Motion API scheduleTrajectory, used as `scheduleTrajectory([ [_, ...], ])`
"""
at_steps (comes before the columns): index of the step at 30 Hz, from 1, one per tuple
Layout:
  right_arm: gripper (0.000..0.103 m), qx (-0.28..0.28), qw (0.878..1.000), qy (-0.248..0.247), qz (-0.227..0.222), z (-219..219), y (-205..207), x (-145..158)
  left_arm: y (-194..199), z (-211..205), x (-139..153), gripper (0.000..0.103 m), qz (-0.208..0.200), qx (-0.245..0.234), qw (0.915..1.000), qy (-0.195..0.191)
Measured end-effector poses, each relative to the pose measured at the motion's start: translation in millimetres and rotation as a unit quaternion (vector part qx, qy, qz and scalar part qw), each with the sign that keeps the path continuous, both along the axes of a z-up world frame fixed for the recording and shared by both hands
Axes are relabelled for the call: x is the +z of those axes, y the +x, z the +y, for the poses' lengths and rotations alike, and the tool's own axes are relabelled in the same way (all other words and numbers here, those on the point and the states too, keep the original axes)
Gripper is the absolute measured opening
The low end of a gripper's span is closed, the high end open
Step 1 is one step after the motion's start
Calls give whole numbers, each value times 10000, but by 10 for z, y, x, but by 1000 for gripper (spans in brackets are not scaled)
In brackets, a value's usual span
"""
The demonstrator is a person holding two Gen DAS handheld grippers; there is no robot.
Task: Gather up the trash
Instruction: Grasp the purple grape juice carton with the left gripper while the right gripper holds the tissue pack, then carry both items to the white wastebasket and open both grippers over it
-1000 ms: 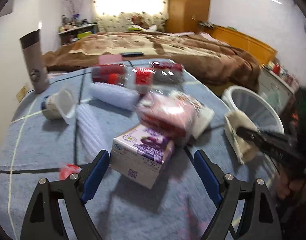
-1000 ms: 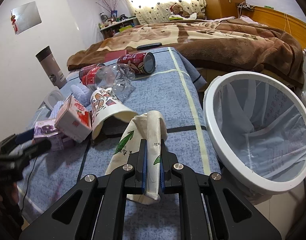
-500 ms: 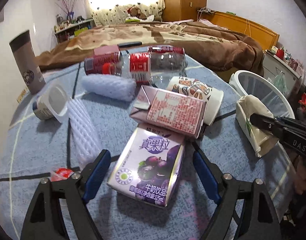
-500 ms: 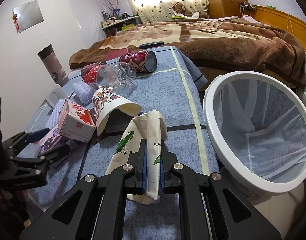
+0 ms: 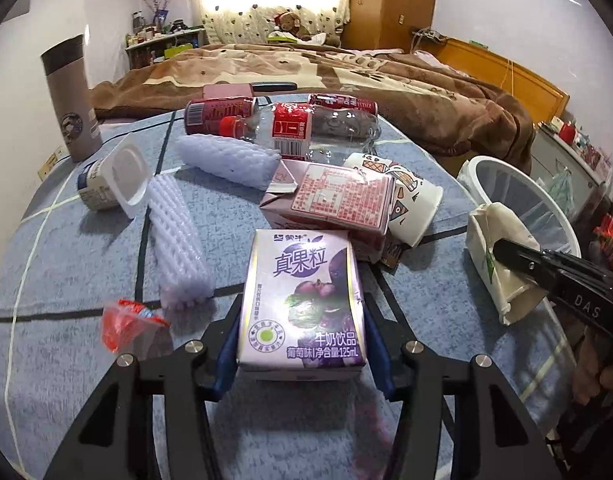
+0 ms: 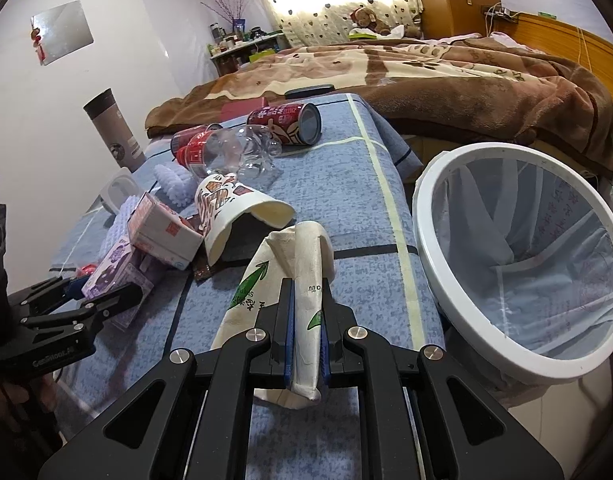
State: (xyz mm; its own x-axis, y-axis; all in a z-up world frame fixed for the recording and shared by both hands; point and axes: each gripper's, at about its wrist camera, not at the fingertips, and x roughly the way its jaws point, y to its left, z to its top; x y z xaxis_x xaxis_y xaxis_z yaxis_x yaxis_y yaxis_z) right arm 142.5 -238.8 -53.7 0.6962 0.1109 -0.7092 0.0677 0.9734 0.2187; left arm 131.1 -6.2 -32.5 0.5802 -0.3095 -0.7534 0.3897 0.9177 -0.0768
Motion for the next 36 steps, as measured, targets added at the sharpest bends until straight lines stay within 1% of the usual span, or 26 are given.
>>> scheduleTrajectory([
  [3,10,4,10000,12,-15,0,-10,11,-67,24,37,56,-38,78,9999,-101],
  [6,10,26,10000,20,-71,6,-30,43,-143,23,95,56,-117,81,9998,-98],
  [9,10,40,9999,13,-146,12,-56,93,-209,3,192,56,-221,60,9997,-93],
  [15,10,15,9995,34,-322,-36,-122,211,-264,-67,368,56,-380,-38,9990,-248],
  [20,10,-56,9989,-13,-462,-120,-190,311,-286,-242,480,56,-488,-190,9982,-302],
  [26,10,-278,9979,-61,-581,-338,-241,409,-260,-524,557,56,-545,-417,9970,-366],
  [29,10,-401,9973,-112,-603,-434,-258,439,-251,-701,589,56,-581,-601,9958,-373],
  [33,10,-606,9960,-174,-636,-614,-288,477,-207,-972,609,56,-524,-790,9946,-433],
  [36,10,-811,9944,-230,-637,-813,-295,483,-175,-1197,617,56,-506,-943,9931,-478],
])
